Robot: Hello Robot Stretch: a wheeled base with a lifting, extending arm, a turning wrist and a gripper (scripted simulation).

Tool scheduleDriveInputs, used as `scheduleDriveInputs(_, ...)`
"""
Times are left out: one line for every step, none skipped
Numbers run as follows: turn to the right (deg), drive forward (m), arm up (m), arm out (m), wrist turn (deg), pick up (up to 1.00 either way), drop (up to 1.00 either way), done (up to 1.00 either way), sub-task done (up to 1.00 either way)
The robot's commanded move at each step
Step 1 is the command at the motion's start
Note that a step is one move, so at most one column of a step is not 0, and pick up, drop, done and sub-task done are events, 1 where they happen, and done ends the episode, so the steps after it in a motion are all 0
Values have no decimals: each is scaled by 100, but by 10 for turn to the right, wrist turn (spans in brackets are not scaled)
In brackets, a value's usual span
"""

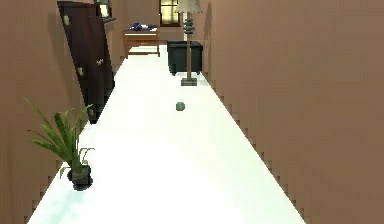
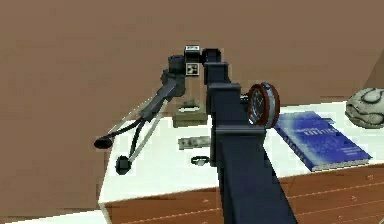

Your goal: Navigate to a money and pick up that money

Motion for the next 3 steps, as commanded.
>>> scheduleDriveInputs(0,0,0,0,450,0,0,0,0)
scheduleDriveInputs(0,0,0,0,450,0,0,0,0)
scheduleDriveInputs(0,0,0,0,360,0,0,0,0)
